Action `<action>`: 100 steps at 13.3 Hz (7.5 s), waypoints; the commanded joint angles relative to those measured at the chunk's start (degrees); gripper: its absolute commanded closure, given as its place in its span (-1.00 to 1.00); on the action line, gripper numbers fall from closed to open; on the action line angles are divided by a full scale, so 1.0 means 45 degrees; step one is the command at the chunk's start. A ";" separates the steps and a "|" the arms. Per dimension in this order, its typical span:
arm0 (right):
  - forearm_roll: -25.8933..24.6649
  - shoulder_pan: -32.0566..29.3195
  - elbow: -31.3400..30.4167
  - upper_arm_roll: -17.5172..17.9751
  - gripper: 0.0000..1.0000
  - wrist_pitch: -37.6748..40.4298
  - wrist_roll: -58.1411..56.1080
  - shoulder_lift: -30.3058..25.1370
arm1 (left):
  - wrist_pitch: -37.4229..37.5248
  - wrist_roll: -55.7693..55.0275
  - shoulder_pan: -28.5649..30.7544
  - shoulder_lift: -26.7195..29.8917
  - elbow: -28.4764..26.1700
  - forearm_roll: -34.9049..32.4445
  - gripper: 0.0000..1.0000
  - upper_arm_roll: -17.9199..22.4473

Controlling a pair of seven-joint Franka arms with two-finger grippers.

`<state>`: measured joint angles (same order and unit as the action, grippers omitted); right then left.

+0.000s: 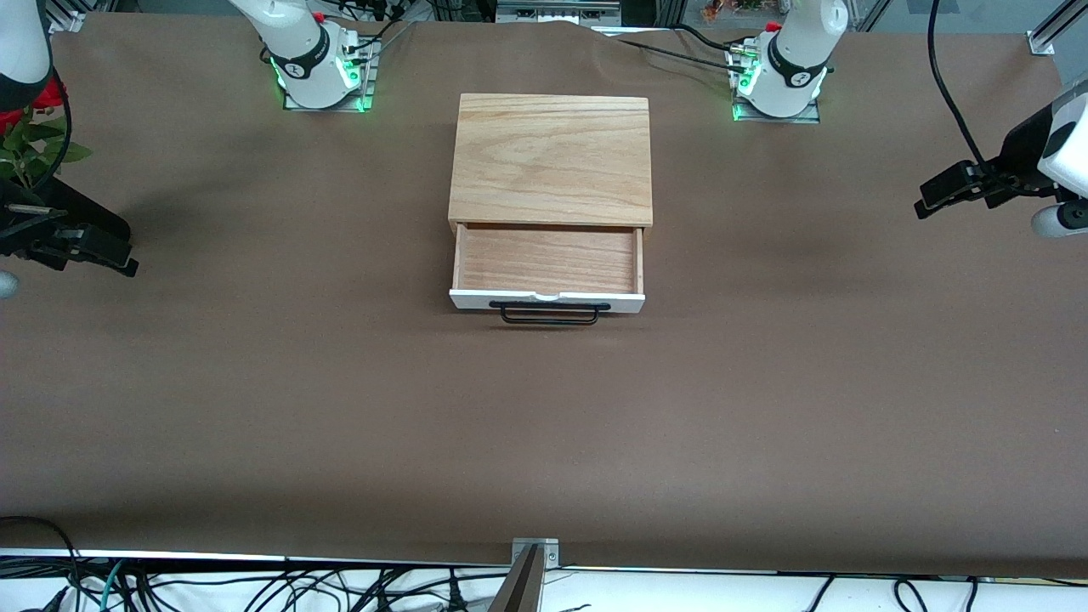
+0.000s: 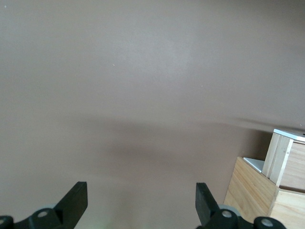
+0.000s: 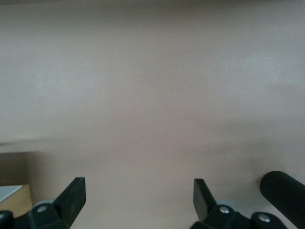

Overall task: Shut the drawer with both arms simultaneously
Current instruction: 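Move the left gripper toward the open drawer's white front, then bring the left gripper to the drawer front while the right gripper approaches, then push the white drawer front into the cabinet with both grippers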

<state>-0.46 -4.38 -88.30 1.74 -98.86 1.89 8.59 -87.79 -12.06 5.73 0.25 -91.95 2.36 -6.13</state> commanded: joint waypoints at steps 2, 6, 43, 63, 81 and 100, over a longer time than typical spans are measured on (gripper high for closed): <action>-0.0248 -0.0003 0.0227 0.0121 -1.00 0.0133 -0.0128 0.0063 | -0.0236 0.0141 0.0054 0.0372 -0.0541 -0.0542 -1.00 -0.0375; -0.0229 -0.0003 0.0246 0.0102 -1.00 0.0114 -0.0148 0.0063 | -0.0315 0.0122 0.0054 0.0257 -0.0523 -0.0544 -1.00 -0.0395; -0.0034 0.1305 0.0227 0.0121 -1.00 -0.0511 0.0204 0.1485 | -0.6135 0.0102 -0.3850 -0.7552 0.2070 0.8050 -1.00 -0.0669; 0.3833 0.6364 0.0637 0.0121 -1.00 -0.5236 0.0224 0.5785 | -0.5513 -0.0054 -0.5044 -0.8513 0.1645 0.6038 -1.00 -0.0688; 0.4341 0.8200 0.0481 0.0121 -1.00 -0.3736 0.0165 0.6313 | -0.4201 -0.1633 -0.5355 -0.8318 0.1528 0.5980 -1.00 -0.0669; 0.4477 0.7927 0.1612 0.0062 -1.00 0.0874 -0.0030 0.6704 | -0.2386 -0.1988 -0.4946 -0.7576 0.1235 0.5335 -0.27 -0.0883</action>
<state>19.38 31.08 -81.84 1.99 -100.47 2.69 38.50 -100.16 -20.02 -17.45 -36.74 -84.49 27.69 -9.63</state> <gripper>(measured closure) 0.000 0.040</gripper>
